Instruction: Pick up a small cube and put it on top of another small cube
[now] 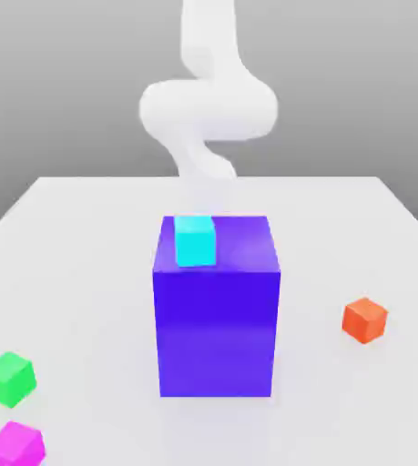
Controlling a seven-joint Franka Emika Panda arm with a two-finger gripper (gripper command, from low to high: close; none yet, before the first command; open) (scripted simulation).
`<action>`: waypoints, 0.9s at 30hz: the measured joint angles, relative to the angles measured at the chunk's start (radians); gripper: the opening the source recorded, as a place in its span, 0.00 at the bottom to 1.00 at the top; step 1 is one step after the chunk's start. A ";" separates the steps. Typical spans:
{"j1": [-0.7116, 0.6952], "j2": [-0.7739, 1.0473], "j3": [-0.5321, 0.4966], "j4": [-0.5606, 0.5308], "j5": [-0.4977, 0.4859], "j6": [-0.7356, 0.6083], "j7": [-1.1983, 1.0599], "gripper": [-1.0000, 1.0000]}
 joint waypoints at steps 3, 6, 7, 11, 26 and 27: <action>0.005 0.114 -0.044 0.007 0.020 0.029 -0.028 0.50; 0.006 0.223 -0.084 0.014 0.044 0.056 -0.057 0.50; 0.008 0.259 -0.099 0.016 0.052 0.066 -0.066 0.50; 0.001 0.404 -0.145 0.025 0.092 0.101 -0.112 0.50; -0.113 0.945 -0.227 0.059 0.214 0.238 -0.262 0.50; -0.122 0.980 -0.232 0.061 0.216 0.248 -0.267 0.50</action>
